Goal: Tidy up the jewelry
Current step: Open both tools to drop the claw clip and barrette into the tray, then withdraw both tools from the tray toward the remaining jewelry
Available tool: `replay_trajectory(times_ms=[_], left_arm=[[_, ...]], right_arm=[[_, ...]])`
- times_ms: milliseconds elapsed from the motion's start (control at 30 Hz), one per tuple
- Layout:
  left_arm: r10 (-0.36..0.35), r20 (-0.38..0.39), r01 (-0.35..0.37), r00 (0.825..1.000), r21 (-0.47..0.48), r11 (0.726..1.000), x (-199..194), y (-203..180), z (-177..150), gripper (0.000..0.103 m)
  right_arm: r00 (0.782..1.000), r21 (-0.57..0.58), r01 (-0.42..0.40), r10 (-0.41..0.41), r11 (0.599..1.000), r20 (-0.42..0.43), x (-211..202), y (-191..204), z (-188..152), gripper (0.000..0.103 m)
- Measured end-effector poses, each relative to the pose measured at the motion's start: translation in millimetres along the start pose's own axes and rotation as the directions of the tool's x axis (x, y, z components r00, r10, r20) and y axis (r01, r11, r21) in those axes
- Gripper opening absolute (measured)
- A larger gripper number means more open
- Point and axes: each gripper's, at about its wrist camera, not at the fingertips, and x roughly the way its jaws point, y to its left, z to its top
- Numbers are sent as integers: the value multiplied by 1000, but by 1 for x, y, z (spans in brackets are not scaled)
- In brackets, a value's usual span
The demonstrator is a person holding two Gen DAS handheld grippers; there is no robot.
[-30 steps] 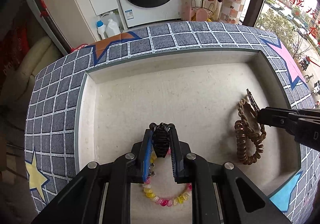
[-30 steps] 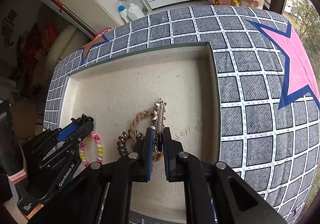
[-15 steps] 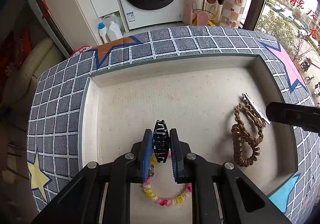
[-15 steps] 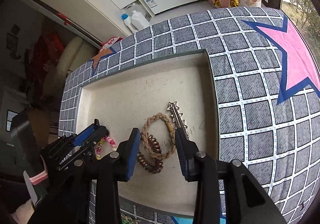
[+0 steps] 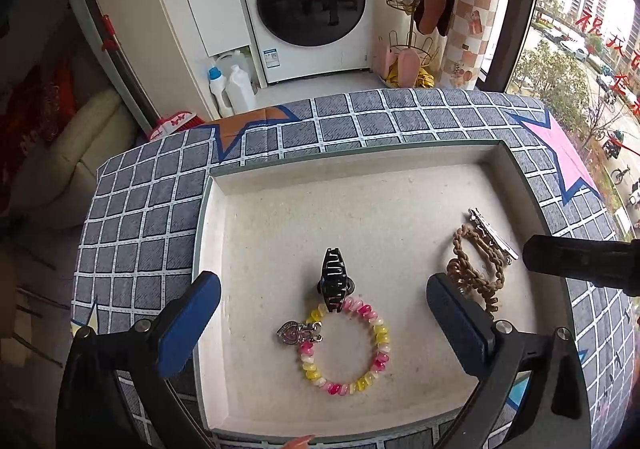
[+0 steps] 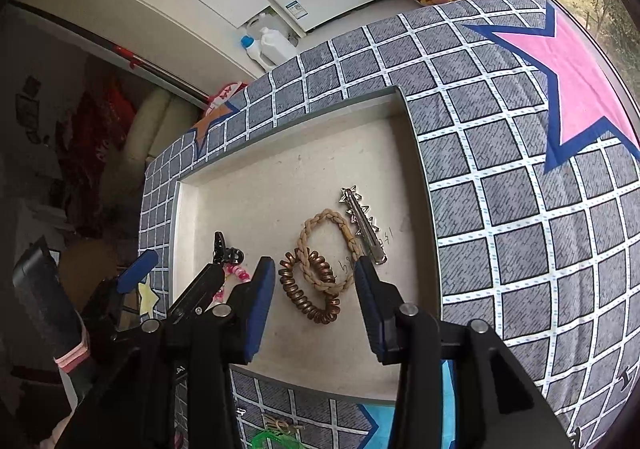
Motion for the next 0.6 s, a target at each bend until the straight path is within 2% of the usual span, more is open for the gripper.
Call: replay_trajectory(times_ms=[33,100,233,333,533,600], left_arm=[[-2,1,2,1000,-7,1000,-3,2,-2,103],[-5,-1,5,1000,-23,1000,-9,8,-6,103],[-20,-8,20,1000,-44,999,-24,19,-18,103],[-10,2,10,1000,-28,1000,-39,25,-33,103],[14,6,-14,1000,-49,999,-64,40,-67,103],[35,7,-34,999,-55,998,-70,45,-78,103]], right_arm=[[1000,0,-6,6,1000,2,-1,1,-2,70],[1000,0,-20,20,1000,6,-4,3,-6,80],[999,-1,-40,40,999,11,-10,9,-19,81],[999,-9,-47,47,999,16,-16,14,-31,92],[999,-38,-42,43,998,31,-28,26,-60,94],[998,-39,-33,34,999,46,-32,29,-71,103]])
